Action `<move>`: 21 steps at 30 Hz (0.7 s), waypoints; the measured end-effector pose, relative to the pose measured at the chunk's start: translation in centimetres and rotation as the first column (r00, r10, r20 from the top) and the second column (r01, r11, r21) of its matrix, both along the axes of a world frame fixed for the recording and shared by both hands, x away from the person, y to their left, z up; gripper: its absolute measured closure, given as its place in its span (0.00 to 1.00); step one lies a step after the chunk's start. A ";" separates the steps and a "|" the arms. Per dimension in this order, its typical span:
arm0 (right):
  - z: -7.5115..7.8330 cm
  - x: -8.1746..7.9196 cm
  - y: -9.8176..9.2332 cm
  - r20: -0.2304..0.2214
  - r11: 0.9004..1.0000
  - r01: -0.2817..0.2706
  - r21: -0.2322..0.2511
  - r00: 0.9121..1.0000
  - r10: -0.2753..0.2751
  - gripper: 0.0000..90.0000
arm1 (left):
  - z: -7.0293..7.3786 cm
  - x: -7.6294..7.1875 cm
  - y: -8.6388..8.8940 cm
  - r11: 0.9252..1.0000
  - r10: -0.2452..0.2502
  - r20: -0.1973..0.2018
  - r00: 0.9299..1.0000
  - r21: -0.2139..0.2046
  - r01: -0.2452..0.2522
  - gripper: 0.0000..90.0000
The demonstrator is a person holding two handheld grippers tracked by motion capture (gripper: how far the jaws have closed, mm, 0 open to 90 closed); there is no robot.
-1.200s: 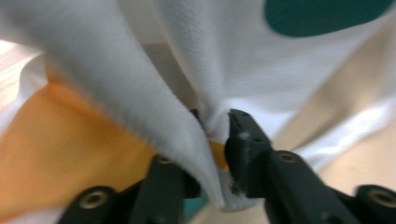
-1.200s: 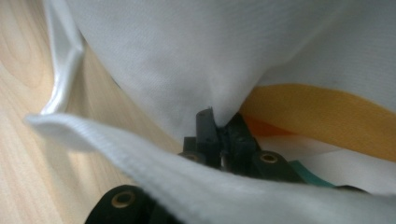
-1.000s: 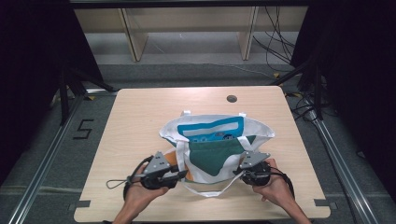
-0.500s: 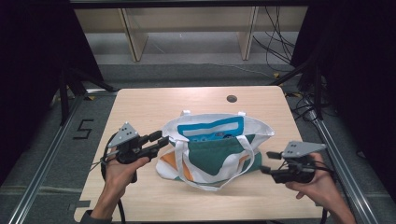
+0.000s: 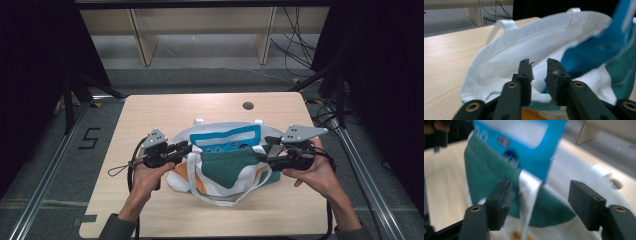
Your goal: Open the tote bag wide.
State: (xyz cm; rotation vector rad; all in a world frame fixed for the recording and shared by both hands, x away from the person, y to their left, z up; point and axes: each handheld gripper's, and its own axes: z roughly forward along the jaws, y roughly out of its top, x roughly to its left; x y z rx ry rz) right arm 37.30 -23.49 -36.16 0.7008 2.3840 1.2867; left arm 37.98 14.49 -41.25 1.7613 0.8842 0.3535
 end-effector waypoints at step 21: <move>-12.7 -0.3 1.8 -0.251 0.905 -0.146 -0.400 0.967 0.046 0.95 | -10.0 -2.0 -3.6 0.908 -0.119 -0.103 0.987 0.391 0.151 0.99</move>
